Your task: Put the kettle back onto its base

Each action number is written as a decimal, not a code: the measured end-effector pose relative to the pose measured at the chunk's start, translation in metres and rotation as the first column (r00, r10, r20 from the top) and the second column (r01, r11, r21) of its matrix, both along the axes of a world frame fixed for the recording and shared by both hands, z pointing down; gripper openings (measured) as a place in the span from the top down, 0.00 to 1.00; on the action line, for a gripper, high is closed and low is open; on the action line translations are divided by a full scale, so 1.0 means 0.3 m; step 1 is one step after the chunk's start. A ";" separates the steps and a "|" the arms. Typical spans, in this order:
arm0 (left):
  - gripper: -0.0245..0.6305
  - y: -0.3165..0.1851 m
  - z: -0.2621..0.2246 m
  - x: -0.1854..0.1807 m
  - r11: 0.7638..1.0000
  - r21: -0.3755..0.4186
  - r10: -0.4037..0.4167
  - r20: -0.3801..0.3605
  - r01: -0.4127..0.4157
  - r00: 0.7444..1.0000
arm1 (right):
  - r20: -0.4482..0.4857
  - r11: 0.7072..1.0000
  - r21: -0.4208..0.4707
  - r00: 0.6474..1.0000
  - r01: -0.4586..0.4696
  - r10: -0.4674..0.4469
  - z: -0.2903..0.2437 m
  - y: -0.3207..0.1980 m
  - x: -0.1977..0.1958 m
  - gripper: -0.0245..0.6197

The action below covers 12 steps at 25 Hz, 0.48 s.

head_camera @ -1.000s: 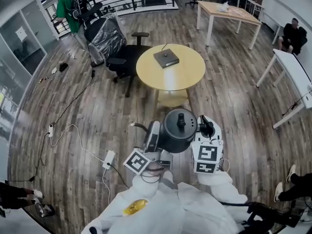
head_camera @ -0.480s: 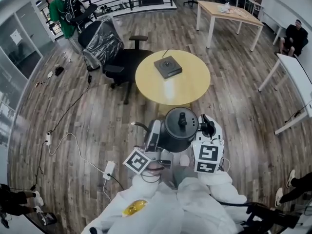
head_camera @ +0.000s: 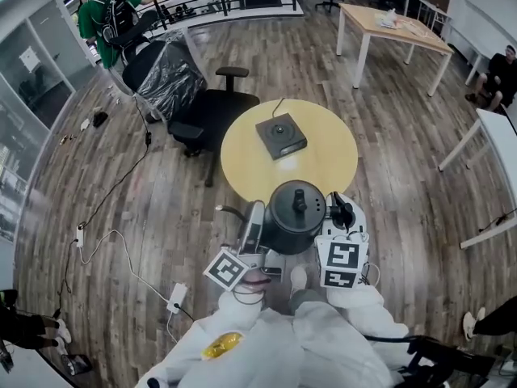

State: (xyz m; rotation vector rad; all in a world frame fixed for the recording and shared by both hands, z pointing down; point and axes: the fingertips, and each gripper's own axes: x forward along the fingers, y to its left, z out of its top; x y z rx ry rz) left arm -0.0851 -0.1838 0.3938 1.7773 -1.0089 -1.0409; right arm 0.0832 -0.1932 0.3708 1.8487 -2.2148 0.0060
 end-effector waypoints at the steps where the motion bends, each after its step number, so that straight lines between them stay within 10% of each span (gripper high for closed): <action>1: 0.53 -0.053 -0.004 0.017 1.000 -0.003 -0.006 -0.004 0.006 1.000 | -0.001 1.000 -0.001 1.000 0.006 -0.006 -0.005 -0.058 0.017 0.93; 12: 0.53 -0.520 -0.008 0.123 0.998 -0.010 -0.054 0.000 0.054 0.999 | 0.005 0.998 -0.008 0.998 0.056 -0.056 -0.011 -0.563 0.121 0.93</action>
